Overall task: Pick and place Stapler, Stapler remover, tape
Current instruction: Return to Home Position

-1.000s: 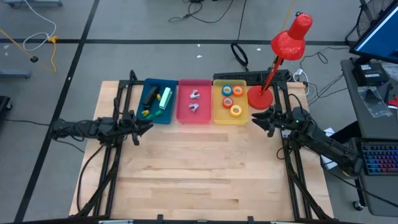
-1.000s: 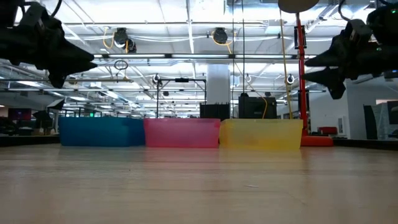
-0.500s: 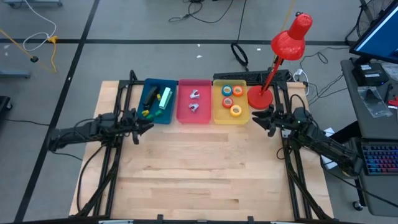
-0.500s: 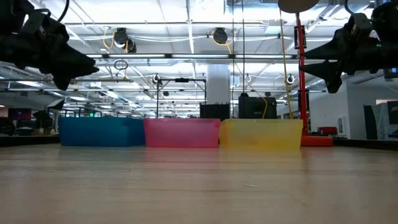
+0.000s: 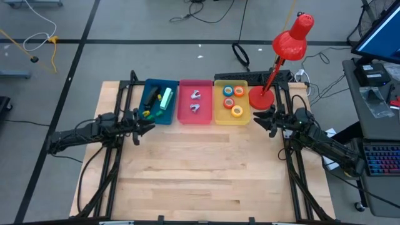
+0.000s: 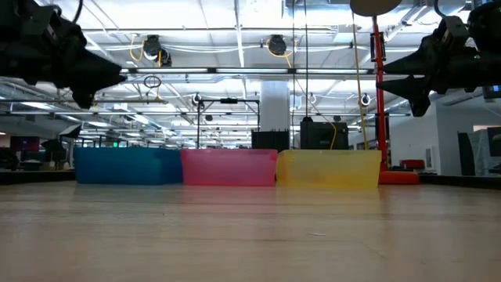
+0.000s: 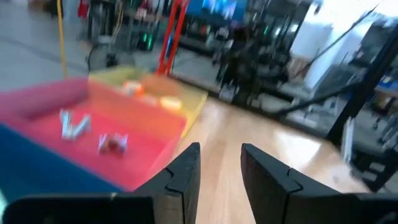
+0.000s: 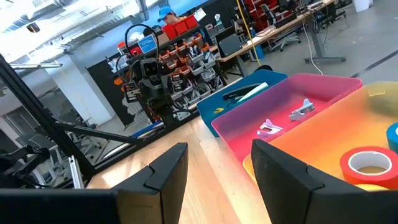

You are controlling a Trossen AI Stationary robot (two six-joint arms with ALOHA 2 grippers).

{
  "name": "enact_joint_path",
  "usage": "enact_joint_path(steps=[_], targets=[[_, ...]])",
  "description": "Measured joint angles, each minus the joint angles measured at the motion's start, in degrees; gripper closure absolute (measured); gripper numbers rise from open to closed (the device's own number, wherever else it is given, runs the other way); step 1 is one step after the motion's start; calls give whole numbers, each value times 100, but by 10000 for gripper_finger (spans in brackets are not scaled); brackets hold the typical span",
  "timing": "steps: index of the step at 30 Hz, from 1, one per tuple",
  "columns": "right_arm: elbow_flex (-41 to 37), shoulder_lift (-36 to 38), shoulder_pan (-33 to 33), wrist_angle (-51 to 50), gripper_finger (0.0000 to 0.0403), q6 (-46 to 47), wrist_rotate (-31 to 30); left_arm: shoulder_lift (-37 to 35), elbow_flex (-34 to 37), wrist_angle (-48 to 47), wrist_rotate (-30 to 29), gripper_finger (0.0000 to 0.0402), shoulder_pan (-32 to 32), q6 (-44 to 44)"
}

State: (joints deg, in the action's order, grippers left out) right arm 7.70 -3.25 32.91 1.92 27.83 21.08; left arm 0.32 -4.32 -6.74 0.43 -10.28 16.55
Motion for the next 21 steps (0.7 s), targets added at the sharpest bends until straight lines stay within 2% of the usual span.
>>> enact_joint_path(steps=[4,6,10,16,18,21], targets=[[0,0,0,40,232,131,0,-2,0,447,57,284,9,-344],[0,0,0,-150,231,100,-8,-2,0,420,-151,284,13,-498],[-2,-3,0,-667,232,-128,-145,0,0,49,-650,284,11,-231],[4,-4,1,-750,231,-568,-168,5,-2,-241,-645,284,13,174],[2,-4,0,-733,232,-635,-360,4,-2,-243,-643,284,13,175],[-2,-4,1,-736,232,-634,-1083,4,-2,-245,-643,284,13,175]])
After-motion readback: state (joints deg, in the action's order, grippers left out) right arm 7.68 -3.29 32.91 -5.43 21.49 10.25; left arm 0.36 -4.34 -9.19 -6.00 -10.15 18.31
